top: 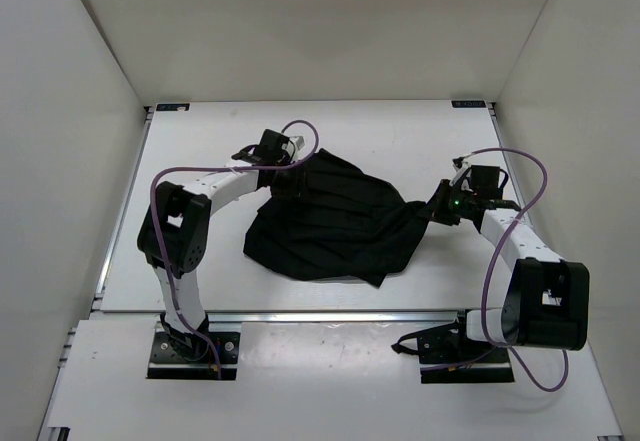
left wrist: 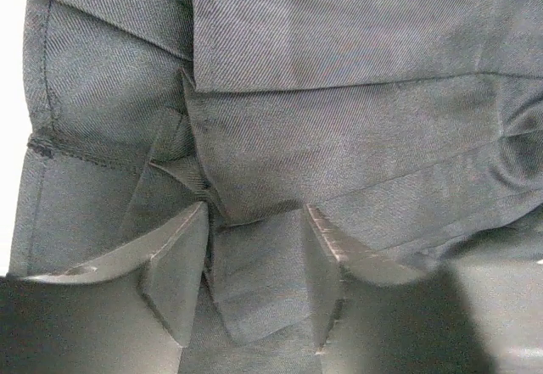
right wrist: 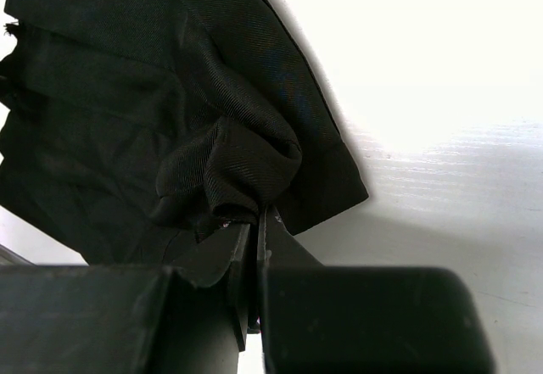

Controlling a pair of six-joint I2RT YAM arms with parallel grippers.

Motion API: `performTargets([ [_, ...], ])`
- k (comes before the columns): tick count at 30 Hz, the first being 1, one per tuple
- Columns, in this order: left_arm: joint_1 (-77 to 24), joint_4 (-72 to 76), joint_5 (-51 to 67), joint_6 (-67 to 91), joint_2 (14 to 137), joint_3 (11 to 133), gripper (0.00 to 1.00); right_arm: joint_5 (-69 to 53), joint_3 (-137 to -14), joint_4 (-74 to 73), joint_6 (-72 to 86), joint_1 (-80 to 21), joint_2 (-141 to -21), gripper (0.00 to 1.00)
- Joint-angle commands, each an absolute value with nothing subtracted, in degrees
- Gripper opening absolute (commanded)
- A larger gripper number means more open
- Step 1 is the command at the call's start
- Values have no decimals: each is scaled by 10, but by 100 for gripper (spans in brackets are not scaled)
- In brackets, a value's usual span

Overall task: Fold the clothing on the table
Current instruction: Flatten the skirt out

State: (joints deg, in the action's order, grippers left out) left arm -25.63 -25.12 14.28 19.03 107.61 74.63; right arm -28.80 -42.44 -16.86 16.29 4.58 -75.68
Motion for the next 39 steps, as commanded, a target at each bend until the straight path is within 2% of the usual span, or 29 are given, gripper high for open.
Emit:
performTargets([
  [1, -265, -251, 140, 185, 1078, 761, 56, -293, -447, -163, 150, 48, -755, 0],
  [5, -265, -250, 140, 189, 1084, 767, 31, -293, -446, -164, 154, 48, -756, 0],
  [8, -262, -262, 131, 185, 1078, 776, 2, -291, -448, -164, 151, 49, -750, 0],
  [9, -263, -258, 127, 188, 1077, 779, 0, -291, -449, -170, 150, 51, -751, 0],
  [15, -251, -294, 111, 171, 1051, 837, 0, -294, -518, -194, 126, 61, -760, 0],
  [19, -228, -329, 84, 156, 1019, 957, 0, -311, -639, -213, 111, 66, -765, 0],
  [24, -199, -379, 45, 135, 1010, 1183, 0, -339, -796, -191, 111, 65, -760, 0],
  [29, -175, -374, 34, 141, 970, 1286, 0, -393, -900, -125, 152, 92, -734, 1],
  [33, -181, -381, 11, 123, 891, 1261, 0, -411, -913, -135, 145, 93, -688, 0],
  [39, -181, -352, -13, 123, 716, 1108, 0, -397, -861, -158, 129, 46, -587, 0],
])
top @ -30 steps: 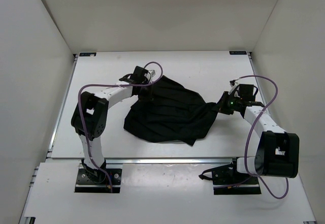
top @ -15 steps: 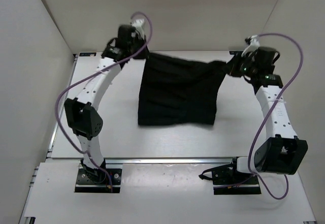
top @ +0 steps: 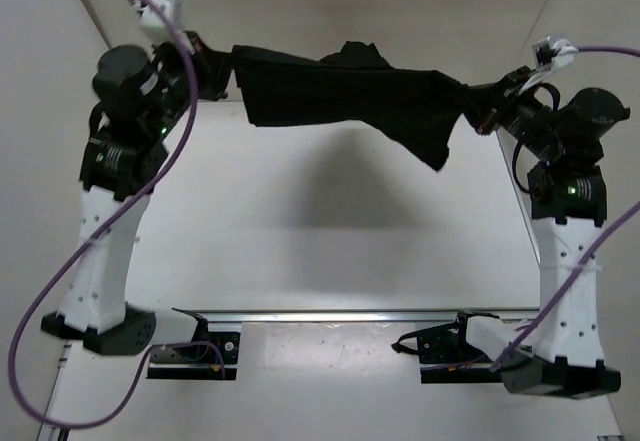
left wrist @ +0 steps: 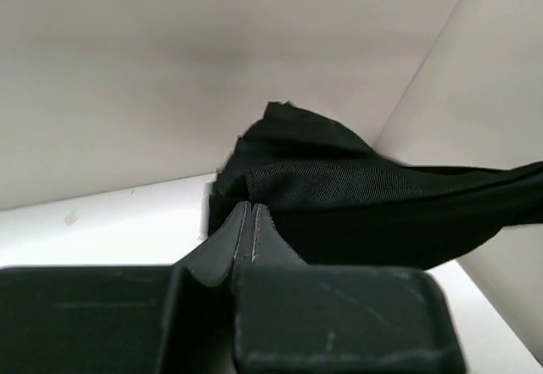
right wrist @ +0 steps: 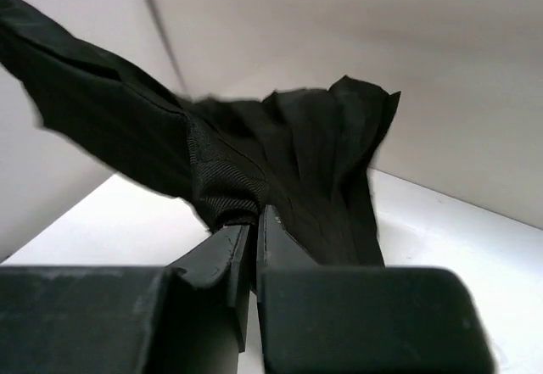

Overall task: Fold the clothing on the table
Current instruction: Flatten the skirt out

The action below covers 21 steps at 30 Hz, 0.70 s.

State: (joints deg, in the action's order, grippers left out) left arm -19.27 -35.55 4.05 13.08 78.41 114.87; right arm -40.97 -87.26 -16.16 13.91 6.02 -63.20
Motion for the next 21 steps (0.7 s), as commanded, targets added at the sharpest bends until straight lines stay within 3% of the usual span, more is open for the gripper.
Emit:
performTargets([
  [1, -177, -348, -24, 125, 686, 1093, 0, -395, -856, -167, 138, 40, -568, 0],
  [6, -174, -352, -61, 127, 642, 1108, 0, -401, -869, -174, 167, 32, -553, 0],
  [10, -179, -346, -63, 131, 695, 1123, 0, -409, -858, -171, 172, 20, -603, 0],
  [21, -186, -287, -11, 145, 928, 1051, 0, -416, -564, -55, 194, 50, -712, 0],
])
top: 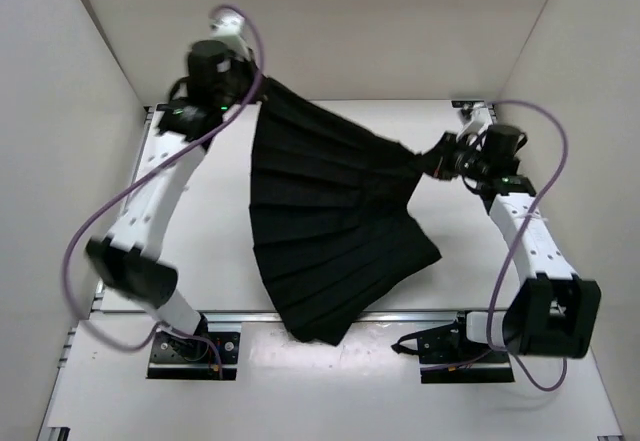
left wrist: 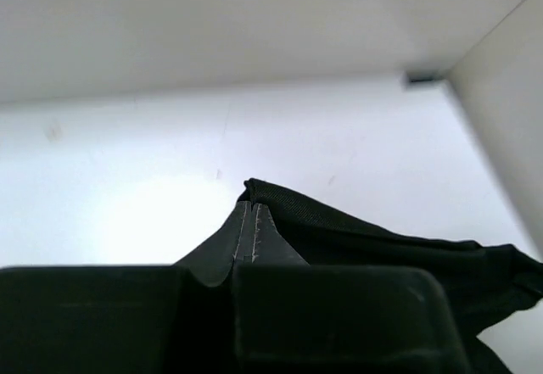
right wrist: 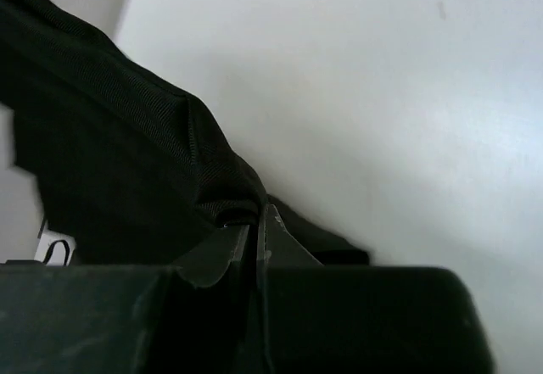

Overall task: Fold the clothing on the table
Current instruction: Flatten the skirt out

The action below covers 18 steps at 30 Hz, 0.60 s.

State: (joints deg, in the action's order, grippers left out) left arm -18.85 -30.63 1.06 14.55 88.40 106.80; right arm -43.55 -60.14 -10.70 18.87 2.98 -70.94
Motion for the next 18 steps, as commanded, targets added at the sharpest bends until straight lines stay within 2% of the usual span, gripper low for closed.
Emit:
performTargets([
  [1, -190, -286, -5, 146, 940, 1049, 0, -411, -545, -46, 199, 57, -728, 0],
  [6, -194, -260, -7, 156, 1081, 1063, 0, -412, -547, -4, 202, 70, -823, 0],
  [13, -193, -293, -34, 171, 1252, 1249, 0, -383, -661, -4, 179, 80, -973, 2],
  [14, -185, -290, -24, 177, 1270, 1273, 16, -375, -685, -4, 182, 83, -992, 15],
  [15, -184, -295, -16, 190, 1276, 1294, 26, -379, -695, -4, 182, 84, -1001, 34],
  [16, -183, -302, -14, 198, 1291, 1311, 48, -374, -710, -3, 184, 89, -1016, 50],
  [17, -182, -308, -17, 199, 1295, 1316, 68, -368, -723, -5, 182, 95, -1023, 58],
  [18, -184, -310, -20, 193, 1294, 1319, 88, -366, -727, -3, 178, 96, -1025, 69],
])
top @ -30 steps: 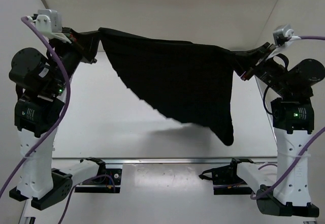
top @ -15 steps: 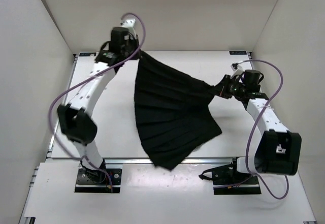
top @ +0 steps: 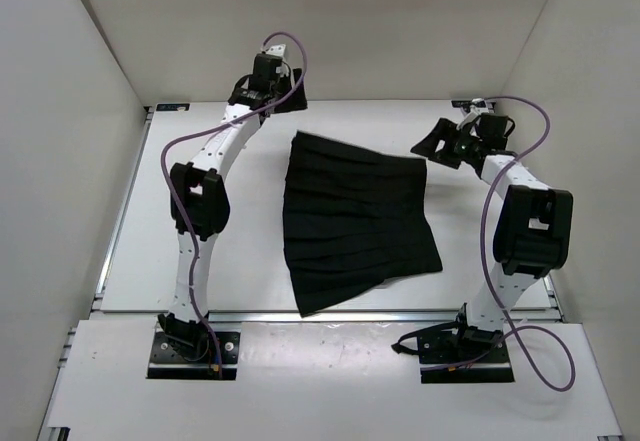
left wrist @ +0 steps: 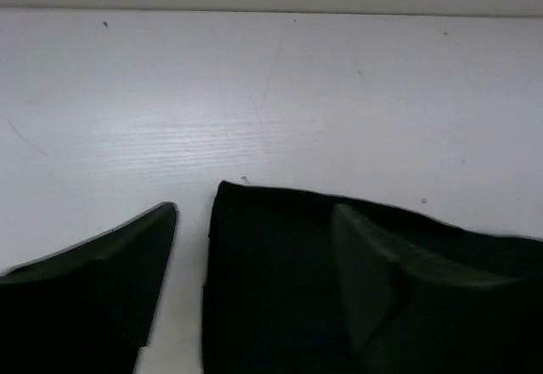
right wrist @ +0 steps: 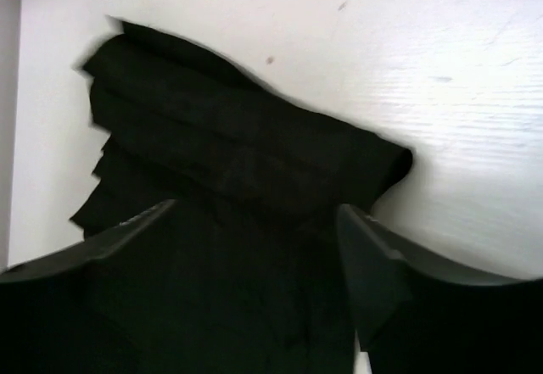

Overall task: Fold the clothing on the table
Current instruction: Flatten the skirt out

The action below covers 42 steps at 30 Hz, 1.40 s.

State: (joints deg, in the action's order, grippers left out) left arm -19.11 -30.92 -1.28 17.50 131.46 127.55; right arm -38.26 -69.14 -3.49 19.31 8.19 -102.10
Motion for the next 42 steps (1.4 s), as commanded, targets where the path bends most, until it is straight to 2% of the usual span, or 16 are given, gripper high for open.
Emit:
performTargets([
  [1, -182, -310, -23, 185, 1288, 1318, 99, -365, -729, -5, 174, 98, -1021, 75],
  [3, -192, -313, -28, 172, 1269, 1287, 99, -344, -732, -21, 158, 101, -1015, 95],
  [4, -193, -315, -24, 169, 1252, 1271, 98, -340, -736, -30, 143, 103, -1007, 99],
  [9, -226, -307, 16, 175, 1156, 1129, 98, -323, -720, -79, 78, 96, -981, 99],
  [11, -252, -296, 25, 173, 1103, 1057, 97, -324, -712, -88, 57, 83, -974, 95],
  [14, -306, -280, 50, 182, 1049, 936, 89, -336, -715, -119, 34, 47, -968, 87],
  [18, -356, -243, 95, 230, 985, 821, 68, -299, -687, -134, -11, -28, -943, 79],
  [20, -375, -199, 124, 270, 957, 742, 46, -272, -673, -135, -18, -44, -933, 65],
  [21, -393, -183, 134, 277, 941, 723, 28, -265, -662, -135, -11, -45, -927, 60],
  [22, -406, -156, 150, 301, 932, 695, 15, -268, -650, -134, -3, -46, -922, 48],
  [23, -416, -129, 169, 317, 923, 666, 10, -276, -646, -131, -2, -37, -917, 39],
  [24, -431, -112, 175, 329, 918, 645, 1, -290, -629, -118, 28, -28, -911, 37],
  [26, -466, -101, 174, 345, 918, 626, 0, -310, -597, -99, 56, -4, -886, 31],
  [29, -488, -84, 172, 372, 913, 577, 0, -320, -569, -87, 64, 25, -852, 29],
  [35, -490, -48, 105, 384, 895, 464, 0, -289, -557, -120, 41, 29, -821, 32],
  [42, -465, -135, 21, 367, 910, 477, 0, -290, -559, -125, 47, 17, -817, 34],
])
